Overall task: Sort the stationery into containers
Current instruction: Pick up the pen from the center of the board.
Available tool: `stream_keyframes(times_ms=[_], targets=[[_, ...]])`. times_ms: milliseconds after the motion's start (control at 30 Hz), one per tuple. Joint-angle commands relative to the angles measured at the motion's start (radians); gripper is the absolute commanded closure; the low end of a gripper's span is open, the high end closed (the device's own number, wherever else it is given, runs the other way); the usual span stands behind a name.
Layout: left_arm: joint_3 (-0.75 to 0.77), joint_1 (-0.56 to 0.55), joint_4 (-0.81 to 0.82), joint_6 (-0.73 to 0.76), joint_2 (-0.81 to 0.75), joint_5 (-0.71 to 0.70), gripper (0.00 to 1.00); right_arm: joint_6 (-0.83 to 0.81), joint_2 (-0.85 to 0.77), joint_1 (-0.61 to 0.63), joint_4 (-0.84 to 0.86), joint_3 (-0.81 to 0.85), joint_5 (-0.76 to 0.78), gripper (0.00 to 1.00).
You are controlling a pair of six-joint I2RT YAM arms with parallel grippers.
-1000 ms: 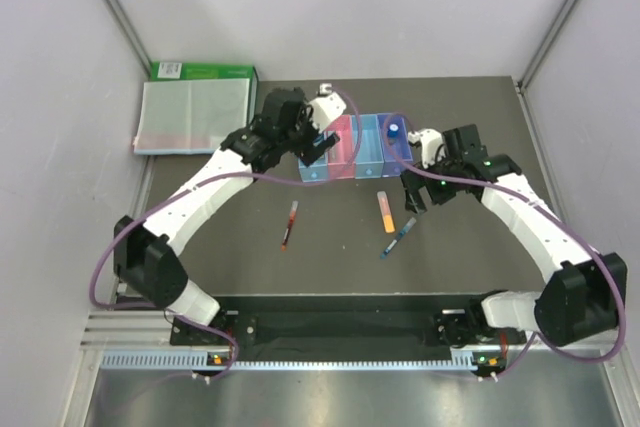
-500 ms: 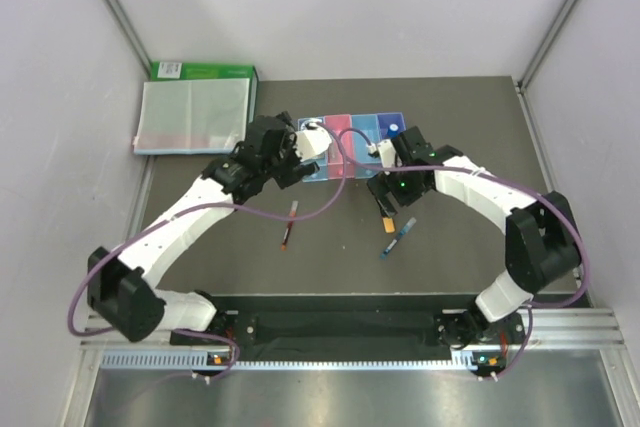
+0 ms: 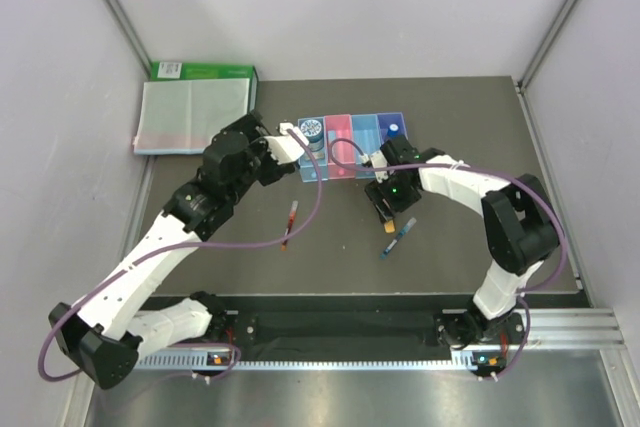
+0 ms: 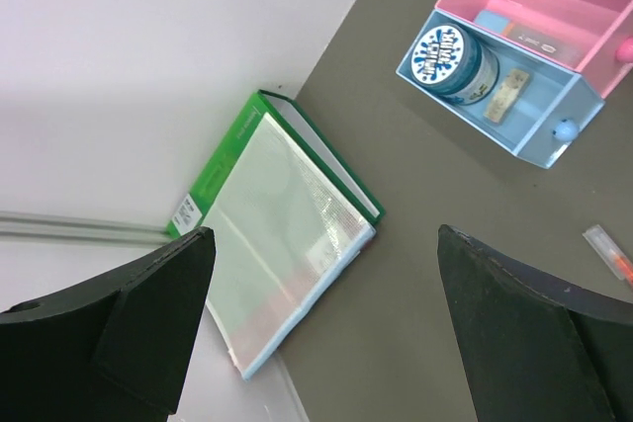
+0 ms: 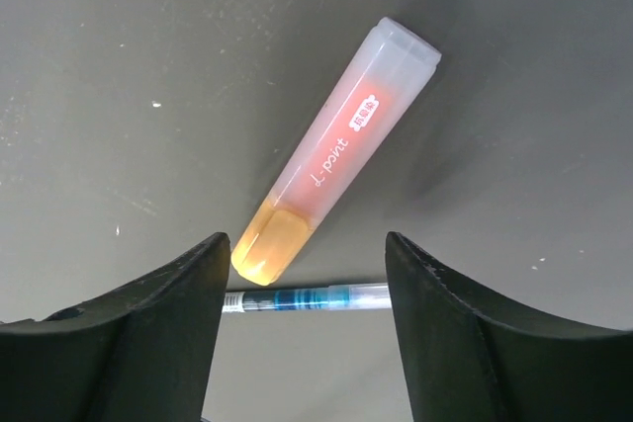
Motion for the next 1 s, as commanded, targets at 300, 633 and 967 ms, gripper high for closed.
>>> stream_keyframes(times_ms=[300, 633, 967], targets=[[0.015, -0.004, 0.15, 0.064, 0.03, -0.022, 0.01, 0.051, 0.042, 0.042, 0.063, -0.026, 0.001, 0.34], [0.028, -0.002, 0.185, 0.074, 0.042, -0.03, 0.01, 0.057, 0.065, 0.052, 0.081, -0.043, 0.024, 0.95], [-0.022, 0.013, 0.126, -0.031, 0.015, 0.028, 0.01, -0.007, -0.022, 0.052, 0.04, -0.002, 0.124, 1.0]])
